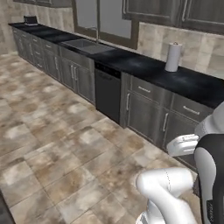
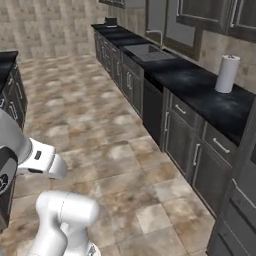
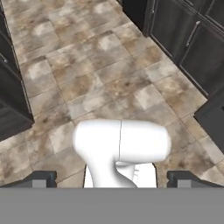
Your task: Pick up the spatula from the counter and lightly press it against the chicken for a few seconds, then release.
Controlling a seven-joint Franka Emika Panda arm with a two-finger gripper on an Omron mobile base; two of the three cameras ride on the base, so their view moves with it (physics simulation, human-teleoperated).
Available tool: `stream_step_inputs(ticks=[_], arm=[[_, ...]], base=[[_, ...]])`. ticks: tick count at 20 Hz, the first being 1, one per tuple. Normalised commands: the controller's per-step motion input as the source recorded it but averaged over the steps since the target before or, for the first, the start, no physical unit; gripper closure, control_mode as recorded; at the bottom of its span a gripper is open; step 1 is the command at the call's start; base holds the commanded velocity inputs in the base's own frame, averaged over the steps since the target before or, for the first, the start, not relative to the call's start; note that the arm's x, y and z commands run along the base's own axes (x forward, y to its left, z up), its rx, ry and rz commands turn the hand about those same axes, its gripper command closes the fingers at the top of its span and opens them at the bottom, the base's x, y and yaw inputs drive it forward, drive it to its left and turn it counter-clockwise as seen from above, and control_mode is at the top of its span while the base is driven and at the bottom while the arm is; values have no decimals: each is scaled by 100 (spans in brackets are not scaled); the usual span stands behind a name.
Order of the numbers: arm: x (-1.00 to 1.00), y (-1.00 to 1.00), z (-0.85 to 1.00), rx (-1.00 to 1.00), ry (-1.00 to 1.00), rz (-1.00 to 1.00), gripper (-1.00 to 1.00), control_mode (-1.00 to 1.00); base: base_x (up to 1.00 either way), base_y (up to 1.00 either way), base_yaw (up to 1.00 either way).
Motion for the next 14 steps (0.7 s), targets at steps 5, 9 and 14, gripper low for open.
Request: stream_step_inputs(ticks=[5,9,14], arm=[[0,0,0,0,0,0,-100,100],[0,0,0,0,0,0,-100,100],[0,0,0,0,0,0,-100,100]], base=[[80,-31,49],[86,-38,45],[93,-51,37]])
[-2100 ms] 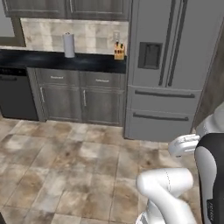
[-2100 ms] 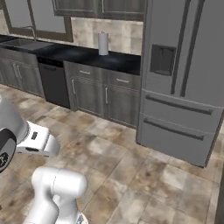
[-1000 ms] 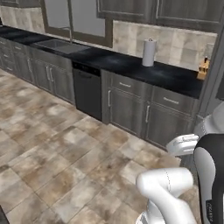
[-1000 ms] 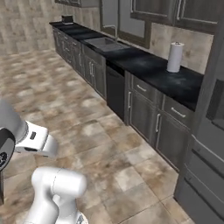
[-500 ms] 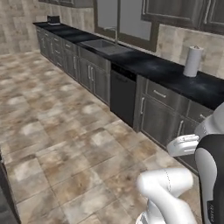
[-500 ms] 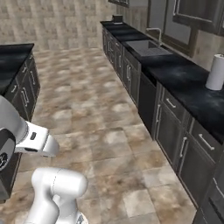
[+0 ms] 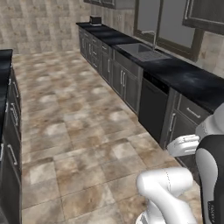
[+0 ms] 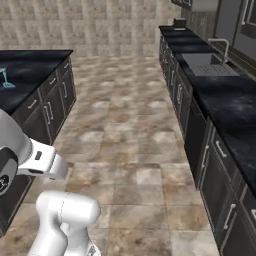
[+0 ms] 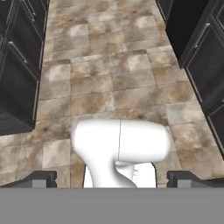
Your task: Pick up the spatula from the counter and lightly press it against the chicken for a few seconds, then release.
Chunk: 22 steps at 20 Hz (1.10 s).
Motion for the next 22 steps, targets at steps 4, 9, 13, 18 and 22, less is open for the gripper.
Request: stream_step_inputs(ticks=[4,9,13,18,22], arm=[[0,0,0,0,0,0,-100,100],[0,0,0,0,0,0,-100,100],[0,0,0,0,0,0,-100,100],[0,0,0,0,0,0,-100,100],[0,0,0,0,0,0,-100,100]], base=[[100,-57,27],[100,-54,23],[100,-32,23],[100,-21,21],[100,-17,18]])
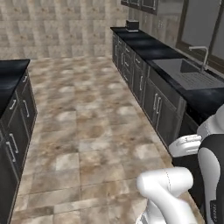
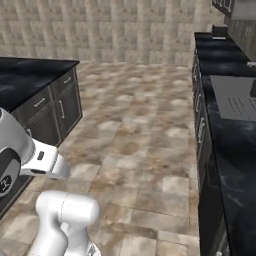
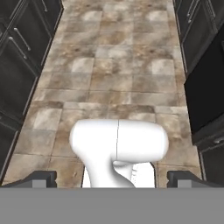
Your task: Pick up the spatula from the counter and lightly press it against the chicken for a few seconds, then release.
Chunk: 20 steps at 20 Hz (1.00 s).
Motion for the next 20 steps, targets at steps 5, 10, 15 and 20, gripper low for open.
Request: stream_step_inputs(ticks=[5,10,15,20], arm=[[0,0,0,0,0,0,-100,100],[0,0,0,0,0,0,-100,100],[0,0,0,0,0,0,-100,100],[0,0,0,0,0,0,-100,100]], base=[[100,-8,17],[88,9,23],[54,5,45],[49,6,48]])
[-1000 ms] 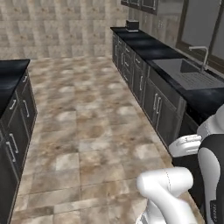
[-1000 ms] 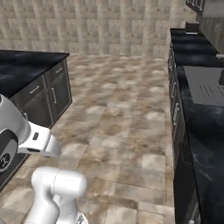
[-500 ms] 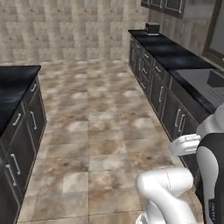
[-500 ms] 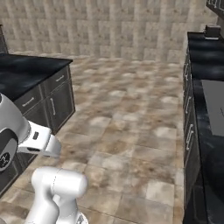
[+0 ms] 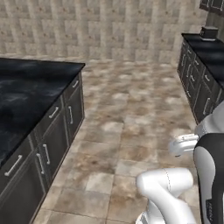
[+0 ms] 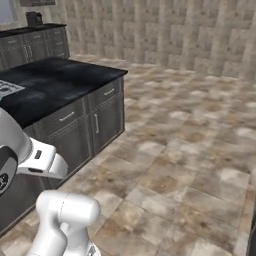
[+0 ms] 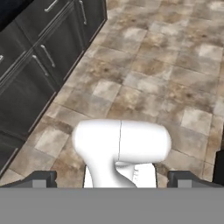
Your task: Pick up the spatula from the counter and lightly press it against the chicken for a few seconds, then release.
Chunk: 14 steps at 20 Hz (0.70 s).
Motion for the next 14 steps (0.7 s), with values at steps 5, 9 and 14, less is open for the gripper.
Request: stream_step_inputs(ticks=[5,9,14], arm=[[0,0,0,0,0,0,-100,100],[0,0,0,0,0,0,-100,100],[0,0,0,0,0,0,-100,100]], base=[[58,-2,47],[59,-10,54],[57,-14,60]])
